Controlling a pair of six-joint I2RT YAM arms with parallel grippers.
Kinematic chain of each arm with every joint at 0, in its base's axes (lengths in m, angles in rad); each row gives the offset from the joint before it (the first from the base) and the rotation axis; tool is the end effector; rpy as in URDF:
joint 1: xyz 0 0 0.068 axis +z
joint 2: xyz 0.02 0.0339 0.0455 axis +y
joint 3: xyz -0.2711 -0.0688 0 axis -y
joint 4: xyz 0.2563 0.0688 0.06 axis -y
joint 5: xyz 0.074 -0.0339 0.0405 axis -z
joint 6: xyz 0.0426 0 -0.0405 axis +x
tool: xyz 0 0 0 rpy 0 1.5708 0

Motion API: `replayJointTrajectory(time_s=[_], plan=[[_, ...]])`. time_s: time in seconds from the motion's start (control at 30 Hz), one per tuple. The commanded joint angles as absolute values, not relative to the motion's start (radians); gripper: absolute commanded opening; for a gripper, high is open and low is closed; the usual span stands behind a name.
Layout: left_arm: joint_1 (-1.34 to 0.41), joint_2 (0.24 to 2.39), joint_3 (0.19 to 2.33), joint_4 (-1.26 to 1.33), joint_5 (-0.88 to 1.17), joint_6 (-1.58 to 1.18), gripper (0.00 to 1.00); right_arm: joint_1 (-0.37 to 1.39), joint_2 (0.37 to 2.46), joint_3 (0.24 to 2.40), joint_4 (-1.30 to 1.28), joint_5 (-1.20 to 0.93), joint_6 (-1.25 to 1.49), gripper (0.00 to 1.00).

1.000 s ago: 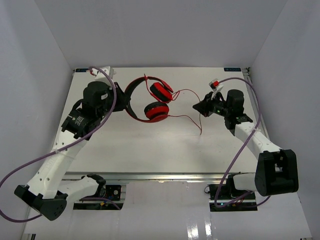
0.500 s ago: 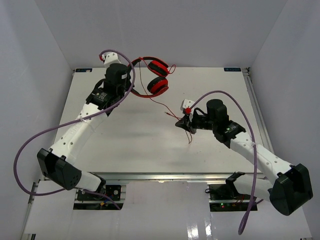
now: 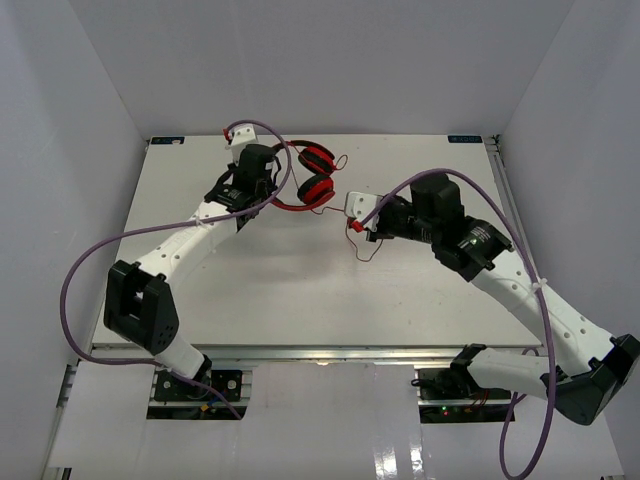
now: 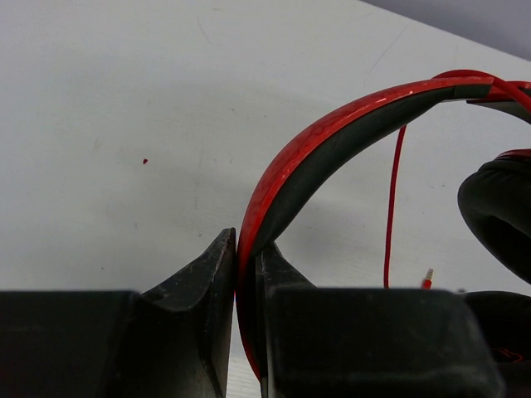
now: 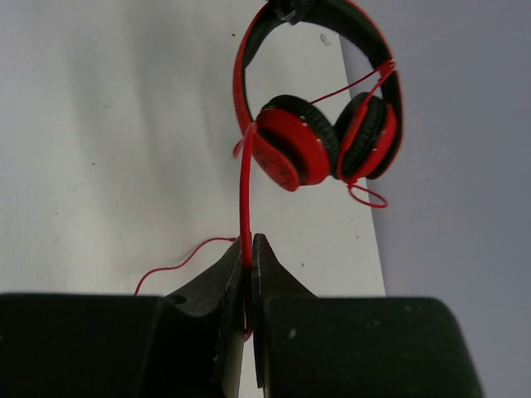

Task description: Wrap the headphones

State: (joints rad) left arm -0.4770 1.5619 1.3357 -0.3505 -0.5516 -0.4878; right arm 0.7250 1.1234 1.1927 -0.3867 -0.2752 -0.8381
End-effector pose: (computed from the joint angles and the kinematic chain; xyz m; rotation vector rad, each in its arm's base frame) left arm 0.3418 -0.1515 0.3254 -0.3226 2.0283 -0.0019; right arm 0.1896 0.1834 0.3996 -1.4507 1.1956 0.1821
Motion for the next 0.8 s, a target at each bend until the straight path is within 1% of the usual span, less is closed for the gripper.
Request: replayJointTrajectory(time_s=[0.0,0.1,0.23,0.37,0.47,0.63,0.77], plan=[[-0.475,1.547,1.312,-0.234,-0.523,-0.516,0.0,0.73,1.146,1.302,-0.474,-0.264,-0.946,0.08],[-0.474,1.557,1.294,-0.221,-0.478,-0.509,0.0,0.73,1.152,1.316,-0.483,-0.272,-0.971,0.08],[-0.476,1.564,1.257,-0.194,-0.384,-0.479,0.0,0.73,1.177,1.341,-0.42,-0.17,-1.004,0.08],[-0.486,1.542,1.193,-0.158,-0.264,-0.383,0.0,0.72,1.217,1.337,-0.333,-0.083,-1.051,0.08],[-0.491,1.478,1.107,-0.107,-0.202,-0.29,0.0,0.703,1.244,1.318,-0.277,-0.044,-1.083,0.08],[-0.491,1.367,0.992,-0.032,-0.06,-0.185,0.0,0.646,1.286,1.307,-0.233,-0.095,-1.073,0.08],[-0.491,1.315,0.959,-0.008,0.087,-0.163,0.0,0.617,1.32,1.294,-0.236,-0.17,-1.051,0.08]])
